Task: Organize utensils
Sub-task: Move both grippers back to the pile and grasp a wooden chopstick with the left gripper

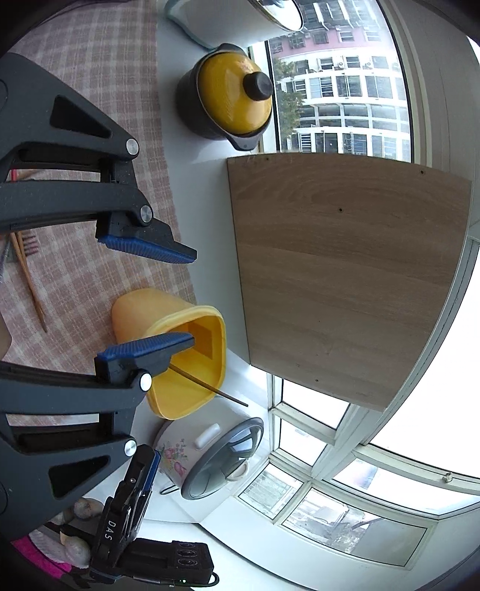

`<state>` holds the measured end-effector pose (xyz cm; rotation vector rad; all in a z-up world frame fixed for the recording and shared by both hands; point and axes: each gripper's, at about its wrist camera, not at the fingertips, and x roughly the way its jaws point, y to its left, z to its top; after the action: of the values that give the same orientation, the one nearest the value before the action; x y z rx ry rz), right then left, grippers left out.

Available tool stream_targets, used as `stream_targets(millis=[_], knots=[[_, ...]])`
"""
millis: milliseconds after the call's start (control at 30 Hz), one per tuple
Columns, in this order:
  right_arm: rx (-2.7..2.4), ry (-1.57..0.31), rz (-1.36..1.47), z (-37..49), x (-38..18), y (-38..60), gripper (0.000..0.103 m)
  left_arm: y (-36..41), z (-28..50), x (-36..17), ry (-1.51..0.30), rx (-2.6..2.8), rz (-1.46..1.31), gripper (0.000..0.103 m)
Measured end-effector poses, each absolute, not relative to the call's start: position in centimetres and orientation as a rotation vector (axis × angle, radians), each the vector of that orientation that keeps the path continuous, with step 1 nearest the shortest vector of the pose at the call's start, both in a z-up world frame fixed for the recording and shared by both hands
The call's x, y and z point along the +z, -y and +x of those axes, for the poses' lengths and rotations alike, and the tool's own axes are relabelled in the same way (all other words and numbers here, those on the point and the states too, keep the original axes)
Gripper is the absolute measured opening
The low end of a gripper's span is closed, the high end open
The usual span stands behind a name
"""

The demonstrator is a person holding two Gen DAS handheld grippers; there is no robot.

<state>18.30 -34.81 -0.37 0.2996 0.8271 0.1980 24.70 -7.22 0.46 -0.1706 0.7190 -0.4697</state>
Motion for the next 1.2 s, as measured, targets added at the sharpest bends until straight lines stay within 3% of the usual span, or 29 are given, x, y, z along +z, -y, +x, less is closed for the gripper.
stream_targets(millis=[433,800,1200], knots=[[0.333,-1.061,0.408,14.7,-8.9,29.5,0.057,-1.0,22.9,-6.9,-0.965,-0.441,-0.124,0.039],[0.388,-1.225,0.528,15.2,-14.8,26.6,0.048,1.1,22.8,-14.0,-1.218,-0.563,-0.167,0.039],[0.39,-1.275,0.597,16.6,-16.9,25.6,0.043,1.6,23.0,-15.7,-1.288,-0.568,-0.135,0.037]])
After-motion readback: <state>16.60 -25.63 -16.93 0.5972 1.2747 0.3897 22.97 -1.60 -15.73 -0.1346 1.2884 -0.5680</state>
